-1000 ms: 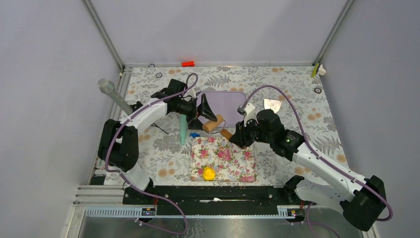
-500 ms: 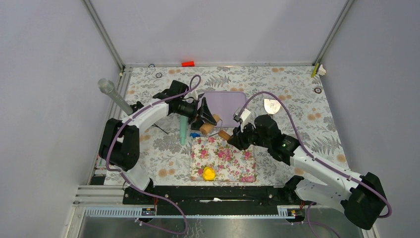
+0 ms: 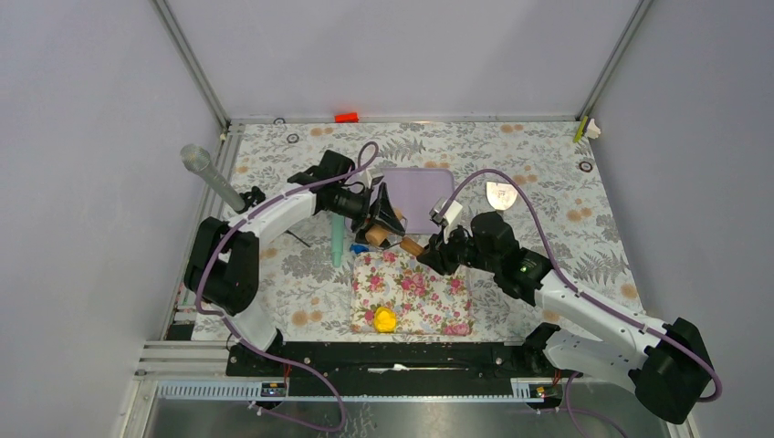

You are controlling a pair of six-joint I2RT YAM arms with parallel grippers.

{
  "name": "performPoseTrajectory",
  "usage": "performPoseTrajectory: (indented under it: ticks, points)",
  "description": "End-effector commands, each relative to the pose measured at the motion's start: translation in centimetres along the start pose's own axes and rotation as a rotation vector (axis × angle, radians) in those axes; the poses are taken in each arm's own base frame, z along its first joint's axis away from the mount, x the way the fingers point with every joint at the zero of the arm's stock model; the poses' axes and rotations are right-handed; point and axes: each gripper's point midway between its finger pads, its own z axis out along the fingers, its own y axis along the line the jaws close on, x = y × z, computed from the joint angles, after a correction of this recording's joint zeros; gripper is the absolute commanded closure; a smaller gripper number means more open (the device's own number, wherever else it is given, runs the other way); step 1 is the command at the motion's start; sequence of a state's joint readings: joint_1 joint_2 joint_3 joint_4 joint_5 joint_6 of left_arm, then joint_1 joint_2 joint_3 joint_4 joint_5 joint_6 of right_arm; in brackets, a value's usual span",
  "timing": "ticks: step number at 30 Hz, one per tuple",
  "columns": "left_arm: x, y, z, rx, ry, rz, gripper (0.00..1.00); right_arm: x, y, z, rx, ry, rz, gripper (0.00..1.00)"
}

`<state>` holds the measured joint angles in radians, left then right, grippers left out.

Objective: Roll out the dumpling wrappers from the dough
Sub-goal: Pick up the rolling pin from the center of the board.

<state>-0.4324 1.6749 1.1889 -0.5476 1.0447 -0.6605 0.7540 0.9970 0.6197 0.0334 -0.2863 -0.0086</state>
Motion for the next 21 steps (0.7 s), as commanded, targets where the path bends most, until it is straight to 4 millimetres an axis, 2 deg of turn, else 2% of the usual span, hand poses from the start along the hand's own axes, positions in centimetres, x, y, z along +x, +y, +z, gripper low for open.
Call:
performPoseTrajectory:
  ticks: [1,4,6,8,9,11,13,16,19,21]
  points:
    - [-0.2,-1.4,0.2,0.056,0.017,0.047,0.3,-3.4,0.9,0.1,-0.045,-0.108,-0.068,1.0]
    - [-0.2,-1.1,0.5,0.051,0.022,0.035,0.38,-3.4,0.9,0.1,-0.047,-0.107,-0.065,1.0]
    - [-0.2,-1.2,0.6,0.052,0.027,0.035,0.54,-3.3,0.9,0.0,-0.043,-0.108,-0.067,1.0]
    - [-0.2,-1.3,0.6,0.054,0.027,0.034,0.75,-3.4,0.8,-0.1,-0.039,-0.109,-0.066,1.0]
    - [-0.3,-1.4,0.5,0.056,0.025,0.036,0.83,-3.4,0.8,-0.1,-0.038,-0.108,-0.064,0.94]
    - [-0.4,-1.9,0.4,0.076,0.019,0.039,1.0,-3.5,0.7,-0.1,-0.031,-0.105,-0.057,0.74]
    - [-0.6,-2.5,0.2,0.106,0.007,0.04,1.0,-3.8,0.3,-0.2,-0.002,-0.103,-0.041,0.42]
    - [-1.1,-3.8,-0.8,0.147,-0.024,0.058,1.0,-4.8,-1.4,-1.0,0.12,-0.142,0.038,0.04]
    - [-1.5,-5.6,-2.2,0.197,-0.075,0.099,1.0,-7.0,-2.7,-2.9,0.237,-0.237,0.179,0.01]
    - [-1.7,-7.9,-3.5,0.263,-0.123,0.173,1.0,-8.4,-2.9,-4.2,0.275,-0.266,0.256,0.0]
